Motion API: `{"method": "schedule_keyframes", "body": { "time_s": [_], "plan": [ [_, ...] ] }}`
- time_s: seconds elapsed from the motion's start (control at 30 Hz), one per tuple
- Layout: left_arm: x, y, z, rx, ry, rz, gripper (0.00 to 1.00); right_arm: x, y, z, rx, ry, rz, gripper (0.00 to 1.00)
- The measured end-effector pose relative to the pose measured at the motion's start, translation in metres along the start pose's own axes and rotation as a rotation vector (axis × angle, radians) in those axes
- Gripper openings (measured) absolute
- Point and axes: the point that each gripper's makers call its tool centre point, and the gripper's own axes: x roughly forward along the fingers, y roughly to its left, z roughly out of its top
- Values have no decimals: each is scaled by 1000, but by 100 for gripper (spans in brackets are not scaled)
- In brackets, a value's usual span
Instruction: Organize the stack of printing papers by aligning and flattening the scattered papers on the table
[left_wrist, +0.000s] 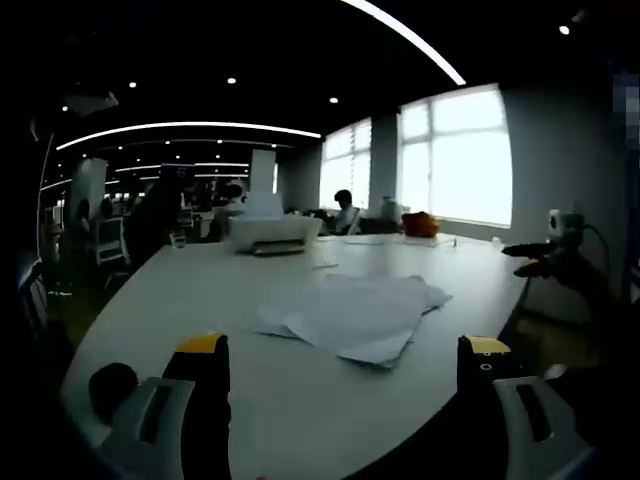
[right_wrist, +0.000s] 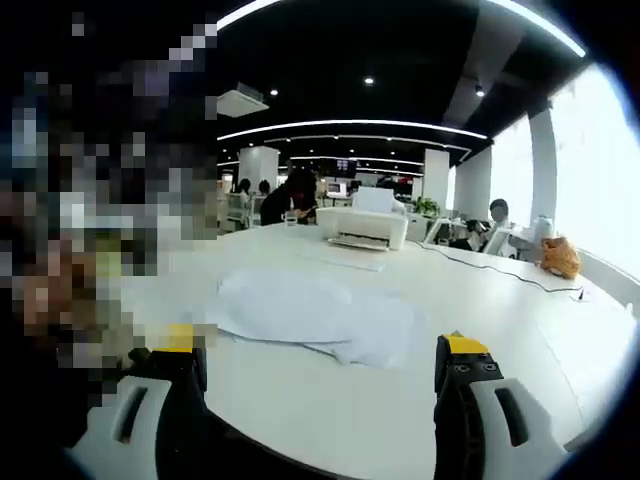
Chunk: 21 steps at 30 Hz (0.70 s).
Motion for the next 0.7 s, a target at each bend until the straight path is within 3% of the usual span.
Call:
{"method": "schedule_keyframes", "body": {
  "time_s": [0.33,0.7],
  "plan": [
    [-1,-1,0,-3,12,-4,97,0,0,4,-5,-7,-1,90],
    [-4,-3,2,-1,0,-6,97,15,11,3,-17,1,26,90]
  ]
}}
